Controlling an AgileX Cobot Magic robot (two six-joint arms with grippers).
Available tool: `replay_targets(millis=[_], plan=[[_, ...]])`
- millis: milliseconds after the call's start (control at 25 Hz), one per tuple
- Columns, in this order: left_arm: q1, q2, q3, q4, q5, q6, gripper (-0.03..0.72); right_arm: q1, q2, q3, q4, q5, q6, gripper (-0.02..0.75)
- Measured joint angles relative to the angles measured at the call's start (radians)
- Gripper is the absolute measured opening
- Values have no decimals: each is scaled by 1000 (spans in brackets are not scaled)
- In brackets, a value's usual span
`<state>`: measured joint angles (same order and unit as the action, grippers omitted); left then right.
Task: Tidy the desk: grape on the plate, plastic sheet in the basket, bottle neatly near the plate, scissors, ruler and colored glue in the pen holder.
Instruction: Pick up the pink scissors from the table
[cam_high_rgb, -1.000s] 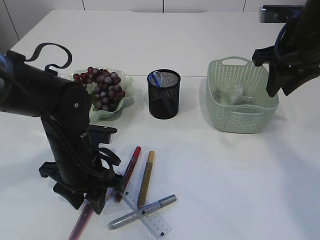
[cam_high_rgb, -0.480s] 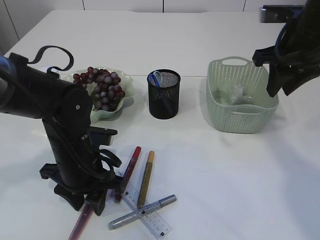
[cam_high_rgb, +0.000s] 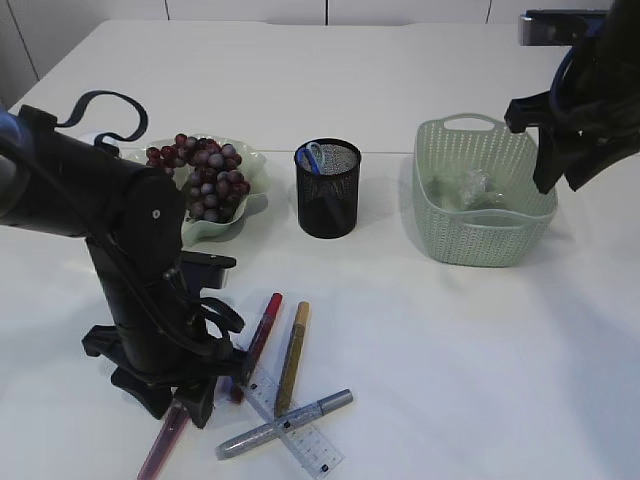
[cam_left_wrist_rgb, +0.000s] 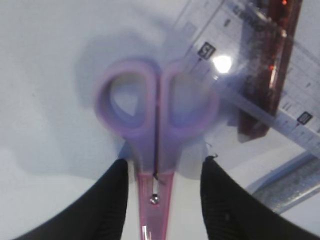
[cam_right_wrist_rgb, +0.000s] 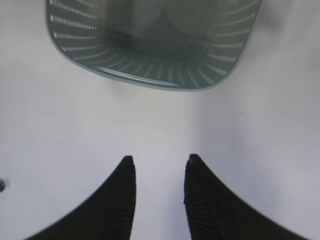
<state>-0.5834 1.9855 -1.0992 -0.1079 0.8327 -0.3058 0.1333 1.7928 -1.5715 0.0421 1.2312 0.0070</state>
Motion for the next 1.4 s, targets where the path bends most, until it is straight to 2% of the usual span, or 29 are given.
replay_targets(millis=[600,840,1160,1400], plan=[[0,5,0,-13,-2,4,338,0,0,0,-2,-3,0,276],[0,6,0,-14,-2,4,297,0,0,0,-2,-3,0,276],[0,6,0,-16,-2,6,286,0,0,0,-2,-3,0,276],[0,6,0,-16,-2,6,237,0,0,0,-2,-3,0,276]])
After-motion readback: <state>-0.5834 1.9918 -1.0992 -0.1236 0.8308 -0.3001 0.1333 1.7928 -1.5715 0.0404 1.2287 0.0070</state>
